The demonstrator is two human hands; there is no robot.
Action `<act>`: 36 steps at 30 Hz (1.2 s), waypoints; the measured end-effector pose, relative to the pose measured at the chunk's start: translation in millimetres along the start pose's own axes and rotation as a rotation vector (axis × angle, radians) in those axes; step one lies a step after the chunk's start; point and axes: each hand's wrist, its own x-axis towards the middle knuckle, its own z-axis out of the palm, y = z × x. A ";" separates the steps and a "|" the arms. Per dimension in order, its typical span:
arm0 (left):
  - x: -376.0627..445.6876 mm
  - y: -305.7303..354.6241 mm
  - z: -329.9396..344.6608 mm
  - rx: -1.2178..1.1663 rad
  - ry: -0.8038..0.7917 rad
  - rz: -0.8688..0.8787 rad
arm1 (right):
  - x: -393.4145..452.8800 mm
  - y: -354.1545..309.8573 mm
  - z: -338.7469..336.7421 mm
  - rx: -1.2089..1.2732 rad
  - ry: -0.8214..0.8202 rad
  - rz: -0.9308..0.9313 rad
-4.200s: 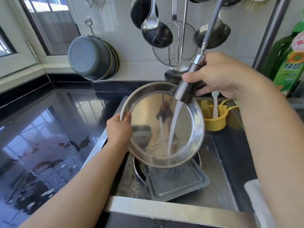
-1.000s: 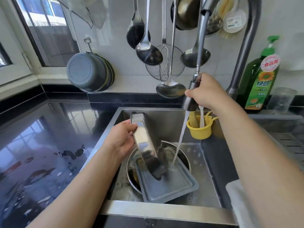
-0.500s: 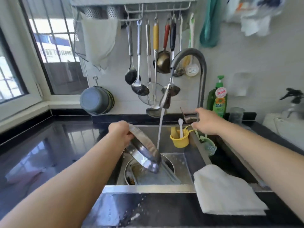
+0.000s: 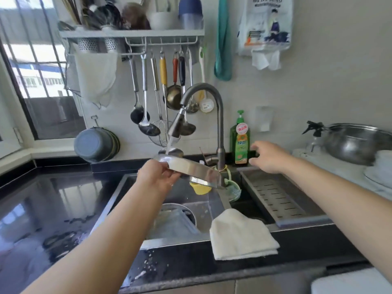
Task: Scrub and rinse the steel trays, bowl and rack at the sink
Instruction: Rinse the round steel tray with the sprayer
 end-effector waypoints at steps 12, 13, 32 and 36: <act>74.1 -160.2 107.8 0.089 -0.267 -0.241 | -14.1 107.4 -5.6 0.014 -0.017 0.160; 79.2 -173.2 113.1 0.106 -0.265 -0.253 | -12.0 114.4 -4.5 0.019 -0.015 0.174; 144.9 -136.5 28.4 1.312 -0.306 -0.105 | 34.3 82.7 52.8 0.112 -0.017 0.115; 163.6 -93.5 -69.1 1.540 -0.218 -0.313 | 54.2 17.2 96.4 0.214 -0.012 -0.017</act>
